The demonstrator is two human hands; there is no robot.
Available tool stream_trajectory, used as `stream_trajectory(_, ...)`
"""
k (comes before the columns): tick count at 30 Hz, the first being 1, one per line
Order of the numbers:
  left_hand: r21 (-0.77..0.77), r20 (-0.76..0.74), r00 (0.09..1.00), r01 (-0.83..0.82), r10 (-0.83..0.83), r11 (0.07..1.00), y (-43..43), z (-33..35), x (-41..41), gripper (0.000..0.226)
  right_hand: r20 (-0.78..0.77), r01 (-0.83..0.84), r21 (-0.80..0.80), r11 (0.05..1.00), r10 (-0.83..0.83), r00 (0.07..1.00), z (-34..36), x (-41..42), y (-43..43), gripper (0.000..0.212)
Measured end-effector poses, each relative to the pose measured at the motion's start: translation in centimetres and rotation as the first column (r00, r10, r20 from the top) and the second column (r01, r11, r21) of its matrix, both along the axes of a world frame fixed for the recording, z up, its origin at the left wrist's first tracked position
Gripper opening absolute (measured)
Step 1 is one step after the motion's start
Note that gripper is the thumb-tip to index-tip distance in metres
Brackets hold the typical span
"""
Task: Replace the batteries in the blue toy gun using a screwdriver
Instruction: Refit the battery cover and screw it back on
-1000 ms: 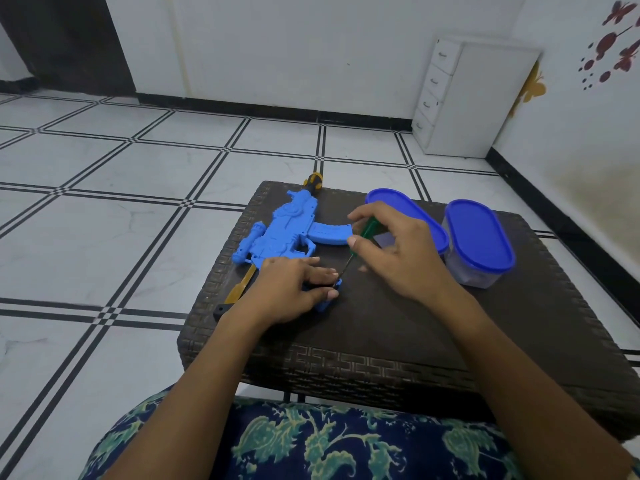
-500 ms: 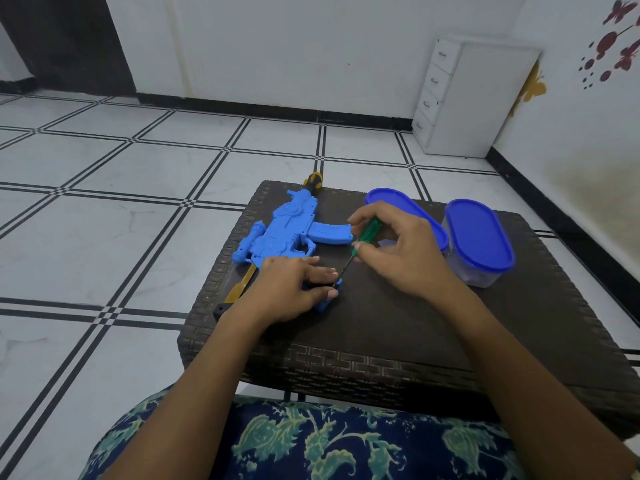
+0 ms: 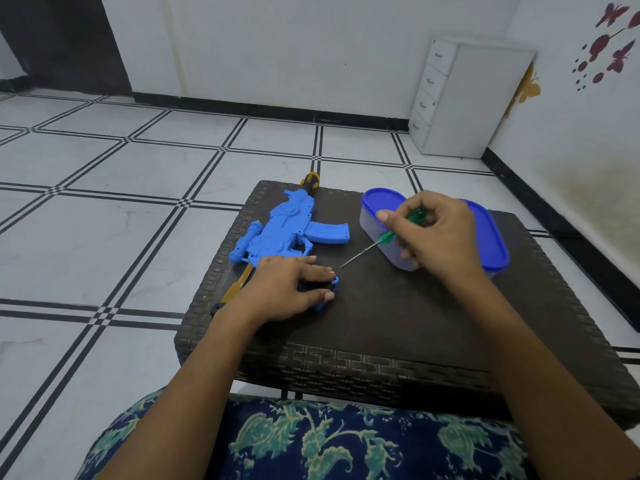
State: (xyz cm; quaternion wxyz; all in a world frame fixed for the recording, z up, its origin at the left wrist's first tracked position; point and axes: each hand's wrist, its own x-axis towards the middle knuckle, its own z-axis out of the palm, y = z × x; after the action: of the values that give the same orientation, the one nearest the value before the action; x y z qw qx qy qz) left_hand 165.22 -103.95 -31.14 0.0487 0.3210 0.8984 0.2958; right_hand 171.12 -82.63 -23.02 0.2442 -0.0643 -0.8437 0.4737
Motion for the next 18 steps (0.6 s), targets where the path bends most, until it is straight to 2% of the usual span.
stream_trajectory(2,-0.008,0.033,0.999,0.017,-0.017,1.000,-0.2,0.2,0.1,0.047,0.013,0.055,-0.079,0.995,-0.055,0.998,-0.1,0.0,0.8,0.026)
stream_trajectory(4,-0.018,0.048,0.999,0.015,-0.014,1.000,-0.3,0.4,0.1,0.052,0.083,0.046,-0.075,0.996,-0.040,0.996,-0.6,0.1,1.2,0.028)
stream_trajectory(8,-0.052,0.044,0.999,-0.009,0.012,0.999,-0.3,0.5,0.2,0.058,0.295,-0.061,0.212,0.975,-0.004,0.956,-2.2,0.6,0.9,0.032)
stream_trajectory(11,-0.108,0.036,0.999,0.000,0.004,0.994,-0.2,0.6,0.2,0.063,0.354,-0.135,0.381,0.914,-0.009,0.935,-3.3,0.3,0.3,0.036)
stream_trajectory(14,-0.174,-0.010,1.000,0.002,-0.004,0.985,0.1,0.7,0.5,0.068,0.417,-0.220,0.466,0.857,0.007,0.909,-4.2,0.0,0.0,0.036)
stream_trajectory(18,-0.223,-0.039,0.999,-0.007,-0.001,0.975,0.3,0.6,0.7,0.071,0.549,-0.338,0.497,0.799,0.012,0.836,-5.1,-0.2,-0.3,0.027)
